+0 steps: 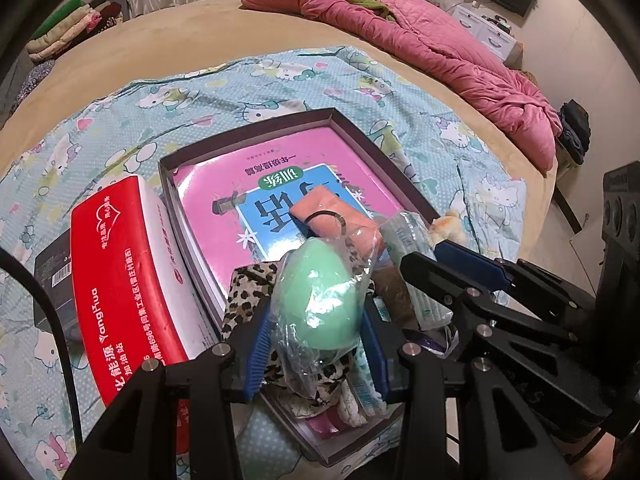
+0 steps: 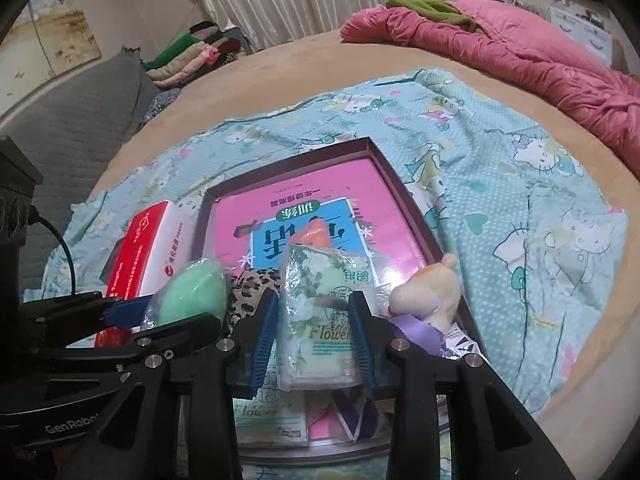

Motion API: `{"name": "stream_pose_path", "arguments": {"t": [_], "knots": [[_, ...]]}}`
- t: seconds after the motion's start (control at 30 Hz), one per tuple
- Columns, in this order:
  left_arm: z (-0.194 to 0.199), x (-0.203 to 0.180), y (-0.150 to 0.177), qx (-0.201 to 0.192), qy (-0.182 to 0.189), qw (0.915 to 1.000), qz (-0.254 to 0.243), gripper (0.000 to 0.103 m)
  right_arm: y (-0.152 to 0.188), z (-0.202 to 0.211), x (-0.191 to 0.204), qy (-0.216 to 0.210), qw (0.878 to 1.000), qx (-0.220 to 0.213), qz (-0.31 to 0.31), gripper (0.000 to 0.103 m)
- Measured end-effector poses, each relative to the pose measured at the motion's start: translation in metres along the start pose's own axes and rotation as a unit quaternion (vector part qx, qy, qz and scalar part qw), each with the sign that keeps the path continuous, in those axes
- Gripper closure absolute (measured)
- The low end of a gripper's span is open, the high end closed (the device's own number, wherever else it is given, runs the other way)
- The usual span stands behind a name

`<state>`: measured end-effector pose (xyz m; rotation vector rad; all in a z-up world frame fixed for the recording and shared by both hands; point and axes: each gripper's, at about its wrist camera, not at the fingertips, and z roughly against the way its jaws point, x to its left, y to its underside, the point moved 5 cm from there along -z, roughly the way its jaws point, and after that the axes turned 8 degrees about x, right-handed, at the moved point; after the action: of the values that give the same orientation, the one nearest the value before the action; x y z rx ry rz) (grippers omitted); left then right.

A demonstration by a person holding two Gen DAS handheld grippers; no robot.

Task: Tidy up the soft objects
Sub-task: 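Lower both items into the tray and open the right then left gripper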

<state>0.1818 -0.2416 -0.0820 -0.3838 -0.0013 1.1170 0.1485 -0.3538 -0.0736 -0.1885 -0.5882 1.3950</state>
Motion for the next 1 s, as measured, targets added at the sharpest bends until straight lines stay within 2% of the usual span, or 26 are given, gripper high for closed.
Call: {"name": "stream_pose_path", "arguments": {"t": [0.17,0.27,0.4,0.53,0.7,0.87,1.0], "knots": [[-0.002,0.001,-0.001,0.001,0.003,1.0,0.002,0.06,0.0,0.002,-0.003,-0.02,1.0,-0.001,-0.015,0.064],[-0.002,0.001,-0.001,0.002,0.006,1.0,0.004,0.06,-0.001,0.005,-0.008,-0.024,0.999,-0.003,-0.028,0.057],[-0.003,0.0,-0.002,0.003,0.008,1.0,0.005,0.06,-0.001,0.009,-0.013,-0.022,0.999,-0.007,-0.037,0.05],[-0.004,-0.003,-0.003,0.003,0.004,1.0,-0.001,0.059,-0.001,0.014,-0.016,-0.018,0.999,-0.011,-0.04,0.048],[-0.004,-0.004,-0.004,0.003,-0.002,1.0,0.001,0.052,0.0,0.019,-0.021,-0.009,0.999,-0.013,-0.044,0.046],[-0.006,-0.005,-0.003,0.008,0.002,1.0,0.002,0.051,0.001,0.023,-0.023,-0.002,0.999,-0.016,-0.045,0.04],[-0.005,-0.005,-0.003,0.007,0.006,1.0,0.003,0.05,0.001,0.024,-0.024,-0.001,0.999,-0.016,-0.047,0.039]]}}
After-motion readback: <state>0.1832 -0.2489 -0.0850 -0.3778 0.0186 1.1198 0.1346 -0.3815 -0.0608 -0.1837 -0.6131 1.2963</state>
